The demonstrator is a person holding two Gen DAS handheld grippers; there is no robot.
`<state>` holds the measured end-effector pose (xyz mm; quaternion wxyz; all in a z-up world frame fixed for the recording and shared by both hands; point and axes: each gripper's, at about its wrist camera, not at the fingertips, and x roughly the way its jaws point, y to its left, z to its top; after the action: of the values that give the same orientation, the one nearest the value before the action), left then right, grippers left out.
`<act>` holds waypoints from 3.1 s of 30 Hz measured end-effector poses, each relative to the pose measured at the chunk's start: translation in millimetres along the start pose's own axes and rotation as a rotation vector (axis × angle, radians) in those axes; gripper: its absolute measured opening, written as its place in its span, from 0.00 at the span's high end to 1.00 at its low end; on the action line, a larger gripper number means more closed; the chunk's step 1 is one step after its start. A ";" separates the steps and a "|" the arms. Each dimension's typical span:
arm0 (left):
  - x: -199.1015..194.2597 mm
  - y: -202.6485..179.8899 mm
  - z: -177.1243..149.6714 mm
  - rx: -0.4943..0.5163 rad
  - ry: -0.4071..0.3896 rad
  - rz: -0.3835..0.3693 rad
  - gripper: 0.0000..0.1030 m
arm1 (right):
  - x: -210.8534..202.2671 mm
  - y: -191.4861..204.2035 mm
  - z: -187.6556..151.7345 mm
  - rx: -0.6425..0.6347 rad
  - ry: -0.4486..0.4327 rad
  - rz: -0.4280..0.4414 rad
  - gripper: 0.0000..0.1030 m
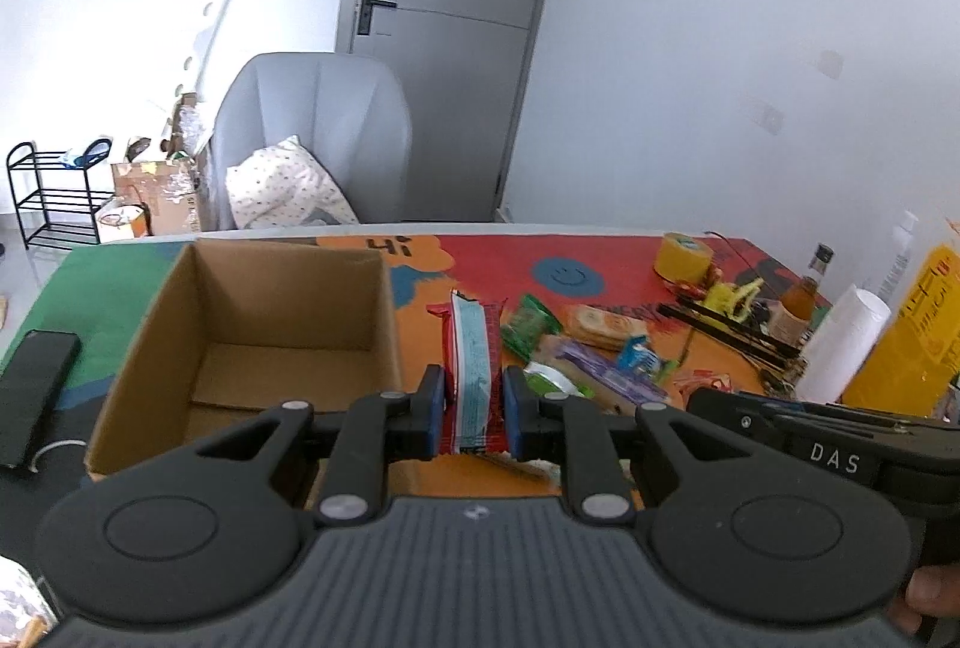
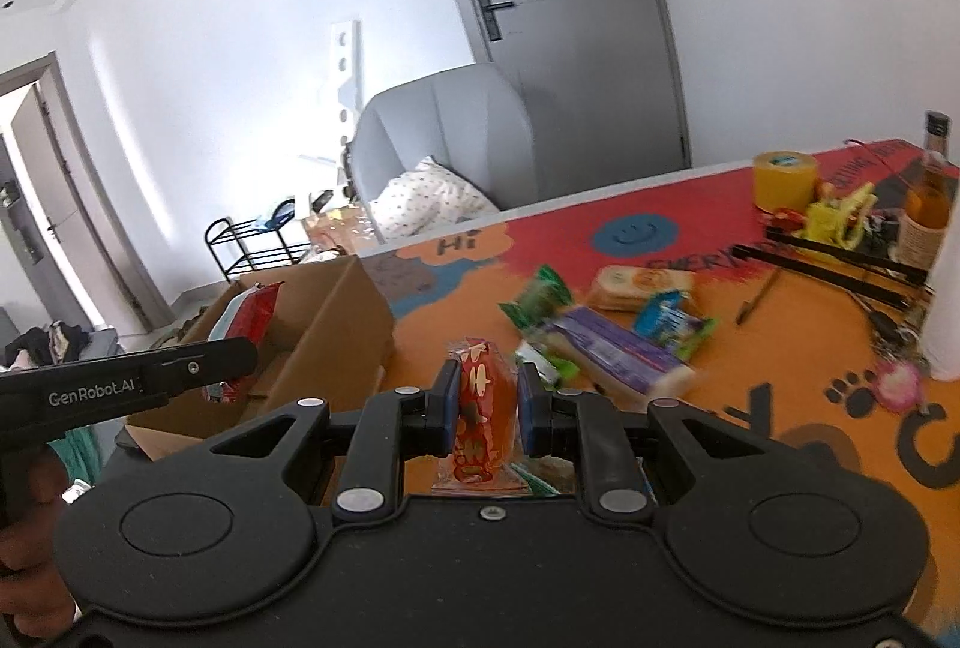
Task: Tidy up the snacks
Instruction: 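Carry both snacks to the cardboard box and open both grippers to drop them, then move both tools back over the snack pile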
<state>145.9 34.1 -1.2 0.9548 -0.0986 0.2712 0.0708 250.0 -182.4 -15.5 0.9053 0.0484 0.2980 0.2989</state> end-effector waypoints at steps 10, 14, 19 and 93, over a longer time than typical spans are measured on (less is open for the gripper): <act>0.9 37.0 11.3 -0.059 -0.022 0.064 0.81 | 29.9 29.0 11.0 -0.037 0.021 0.067 0.83; 6.5 54.7 11.9 -0.090 -0.014 0.094 0.81 | 41.6 40.0 13.3 -0.037 0.033 0.092 0.83; 12.7 71.9 11.8 -0.115 -0.003 0.112 0.81 | 52.4 54.2 16.2 -0.048 0.044 0.118 0.83; -19.3 -16.4 -15.6 -0.028 0.021 -0.037 0.14 | -55.4 -45.9 -9.7 0.055 -0.006 -0.148 0.00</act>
<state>124.9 13.0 -1.5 0.9516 -0.1176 0.2785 0.0559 232.3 -252.3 -7.4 0.9241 0.0519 0.3061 0.2227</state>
